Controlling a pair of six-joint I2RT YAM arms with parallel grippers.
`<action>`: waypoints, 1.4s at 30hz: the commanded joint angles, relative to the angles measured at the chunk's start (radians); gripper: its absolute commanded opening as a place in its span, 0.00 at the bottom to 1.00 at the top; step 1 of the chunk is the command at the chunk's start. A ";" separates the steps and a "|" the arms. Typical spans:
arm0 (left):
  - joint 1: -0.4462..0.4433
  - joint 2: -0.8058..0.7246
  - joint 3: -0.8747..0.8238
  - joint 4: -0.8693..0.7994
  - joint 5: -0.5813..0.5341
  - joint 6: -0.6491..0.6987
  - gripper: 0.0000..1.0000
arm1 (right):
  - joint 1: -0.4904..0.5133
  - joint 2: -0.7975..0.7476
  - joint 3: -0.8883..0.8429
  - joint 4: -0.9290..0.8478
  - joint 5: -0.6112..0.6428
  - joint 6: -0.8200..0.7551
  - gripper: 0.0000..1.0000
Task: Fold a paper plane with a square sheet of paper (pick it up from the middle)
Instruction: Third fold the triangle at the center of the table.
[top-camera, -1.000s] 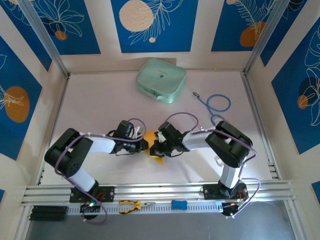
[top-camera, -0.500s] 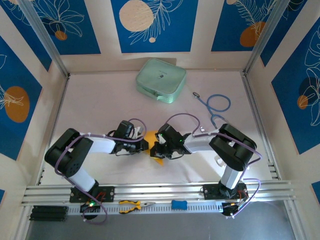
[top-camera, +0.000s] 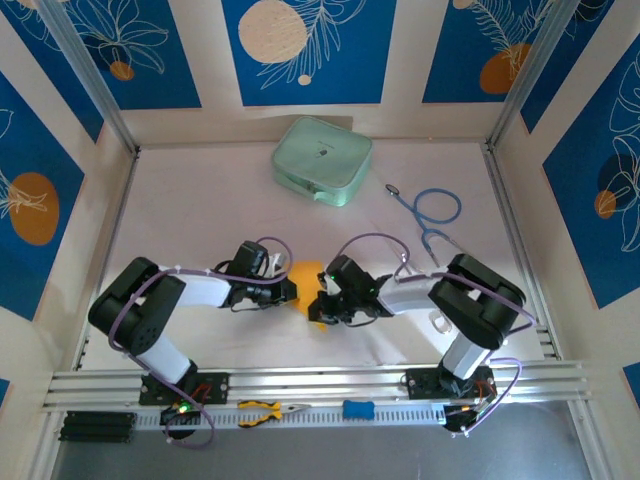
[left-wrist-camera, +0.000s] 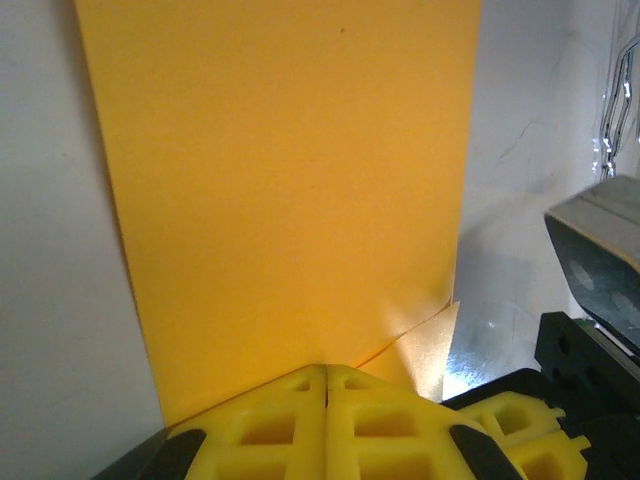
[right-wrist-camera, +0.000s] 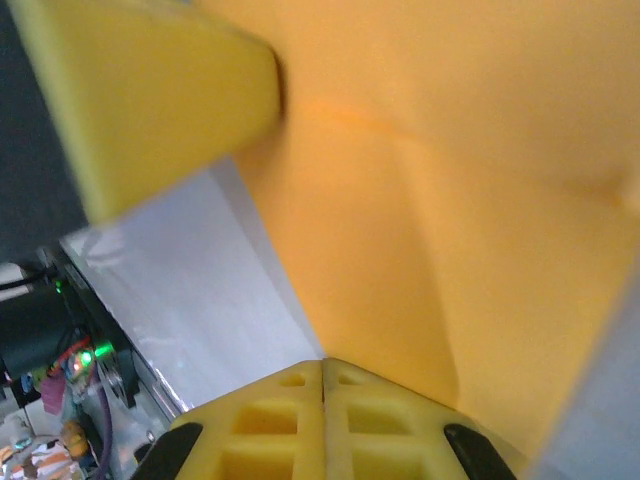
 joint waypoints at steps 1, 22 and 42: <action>0.008 0.013 -0.022 -0.101 -0.092 0.025 0.00 | -0.005 -0.068 -0.063 -0.068 -0.030 -0.049 0.02; -0.061 -0.175 -0.129 -0.013 -0.192 -0.223 0.01 | -0.043 -0.394 -0.098 -0.305 0.167 -0.003 0.13; 0.047 -0.436 -0.031 -0.420 -0.164 0.012 0.65 | 0.053 -0.159 0.125 -0.324 0.291 -0.034 0.36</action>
